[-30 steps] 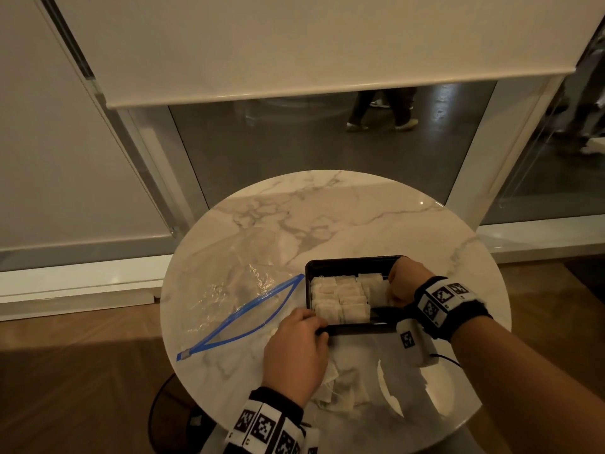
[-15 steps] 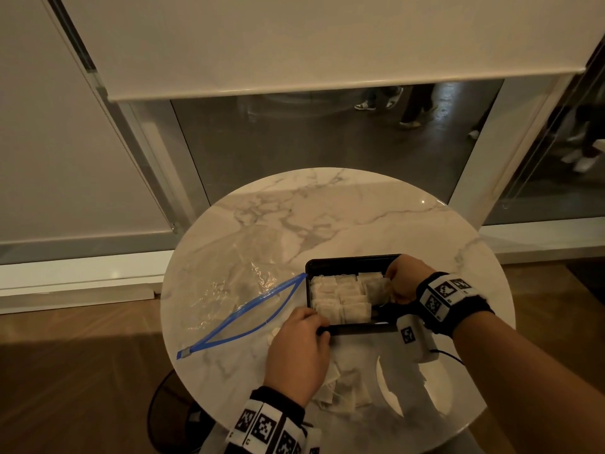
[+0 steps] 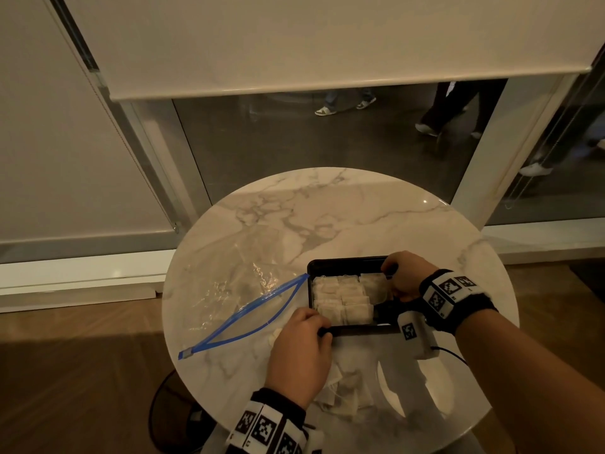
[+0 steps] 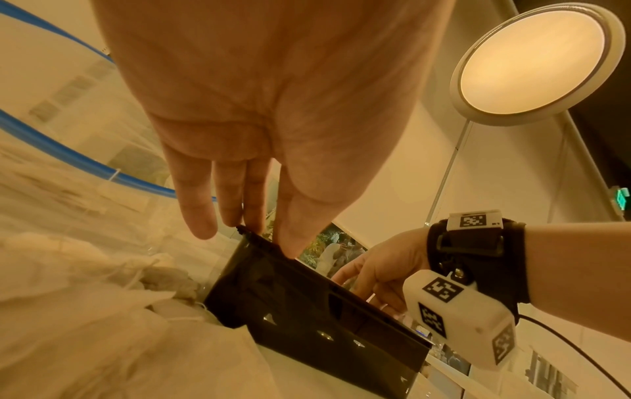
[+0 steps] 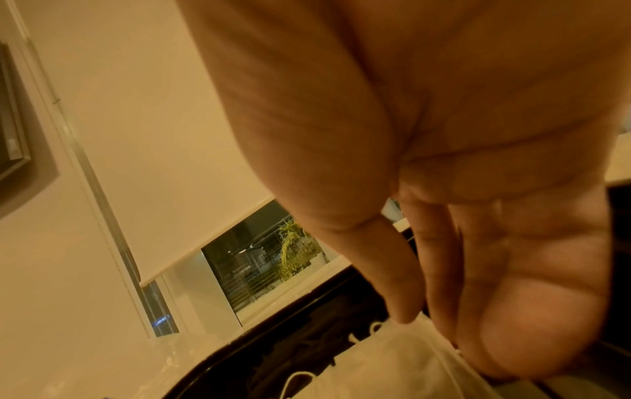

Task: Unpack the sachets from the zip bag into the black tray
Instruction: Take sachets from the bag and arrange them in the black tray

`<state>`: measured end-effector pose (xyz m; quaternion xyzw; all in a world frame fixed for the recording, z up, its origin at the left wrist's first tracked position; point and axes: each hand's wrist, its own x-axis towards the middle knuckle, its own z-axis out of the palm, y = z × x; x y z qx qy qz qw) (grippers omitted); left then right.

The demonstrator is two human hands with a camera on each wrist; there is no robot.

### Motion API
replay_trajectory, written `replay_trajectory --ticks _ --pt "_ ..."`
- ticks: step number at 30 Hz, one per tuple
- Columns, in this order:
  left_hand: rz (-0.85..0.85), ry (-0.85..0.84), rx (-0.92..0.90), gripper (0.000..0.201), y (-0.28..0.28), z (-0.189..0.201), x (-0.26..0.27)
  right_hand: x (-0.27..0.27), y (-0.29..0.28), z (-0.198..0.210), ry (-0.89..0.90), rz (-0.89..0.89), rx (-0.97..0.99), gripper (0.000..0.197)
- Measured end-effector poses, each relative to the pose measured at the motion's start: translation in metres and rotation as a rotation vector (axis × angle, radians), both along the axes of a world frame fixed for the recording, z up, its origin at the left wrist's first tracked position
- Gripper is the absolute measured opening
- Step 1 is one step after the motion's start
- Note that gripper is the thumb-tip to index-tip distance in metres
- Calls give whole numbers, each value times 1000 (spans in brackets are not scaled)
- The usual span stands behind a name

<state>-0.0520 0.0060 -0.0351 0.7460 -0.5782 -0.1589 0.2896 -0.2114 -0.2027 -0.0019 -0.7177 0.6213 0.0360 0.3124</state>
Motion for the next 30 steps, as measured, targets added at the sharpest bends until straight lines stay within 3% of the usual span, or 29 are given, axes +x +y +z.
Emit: replay_trajectory --ticks 3,7,23,30 --pt "2 2 4 20 0 0 0 0 2 0 -4 24 39 49" --pt "1 4 8 21 0 1 0 4 1 -3 7 49 66 52" --pt "-14 -1 3 20 0 1 0 8 -1 -8 107 86 43 34" --pt "-18 9 0 22 1 1 0 10 0 -8 69 123 30 26"
